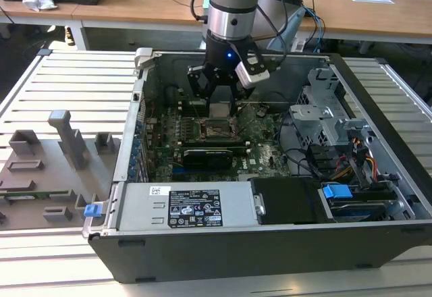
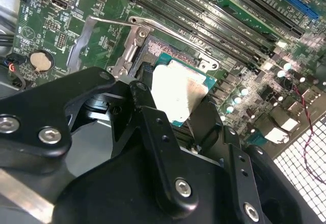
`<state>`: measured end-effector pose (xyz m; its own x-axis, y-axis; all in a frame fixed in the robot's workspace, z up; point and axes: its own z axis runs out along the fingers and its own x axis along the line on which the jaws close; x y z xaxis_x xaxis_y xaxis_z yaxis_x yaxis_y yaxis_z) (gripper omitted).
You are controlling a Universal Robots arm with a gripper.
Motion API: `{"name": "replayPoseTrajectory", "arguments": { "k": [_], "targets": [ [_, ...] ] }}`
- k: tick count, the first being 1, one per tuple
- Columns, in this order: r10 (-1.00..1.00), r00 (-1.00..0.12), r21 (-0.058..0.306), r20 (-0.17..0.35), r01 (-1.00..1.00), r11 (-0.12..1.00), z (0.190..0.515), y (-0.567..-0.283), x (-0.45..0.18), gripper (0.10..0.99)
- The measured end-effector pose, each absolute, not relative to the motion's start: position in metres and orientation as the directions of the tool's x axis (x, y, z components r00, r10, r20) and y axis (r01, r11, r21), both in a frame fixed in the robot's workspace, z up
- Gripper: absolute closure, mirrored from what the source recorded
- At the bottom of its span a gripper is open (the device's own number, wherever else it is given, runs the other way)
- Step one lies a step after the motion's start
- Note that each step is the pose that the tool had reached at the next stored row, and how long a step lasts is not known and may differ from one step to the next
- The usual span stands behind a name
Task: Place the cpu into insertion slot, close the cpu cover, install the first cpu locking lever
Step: 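Place the cpu into insertion slot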
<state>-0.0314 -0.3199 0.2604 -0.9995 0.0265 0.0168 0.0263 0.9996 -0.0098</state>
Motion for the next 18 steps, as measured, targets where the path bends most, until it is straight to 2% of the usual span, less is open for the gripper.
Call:
{"name": "replayPoseTrajectory", "arguments": {
  "k": [11,18],
  "targets": [
    [0.029,-0.999,-0.014,0.017,0.029,0.999,0.2537,-0.3199,-0.0314,0.545],
    [0.192,-0.981,-0.015,0.017,0.191,0.981,0.2525,-0.3199,-0.0314,0.545]
  ]
}}
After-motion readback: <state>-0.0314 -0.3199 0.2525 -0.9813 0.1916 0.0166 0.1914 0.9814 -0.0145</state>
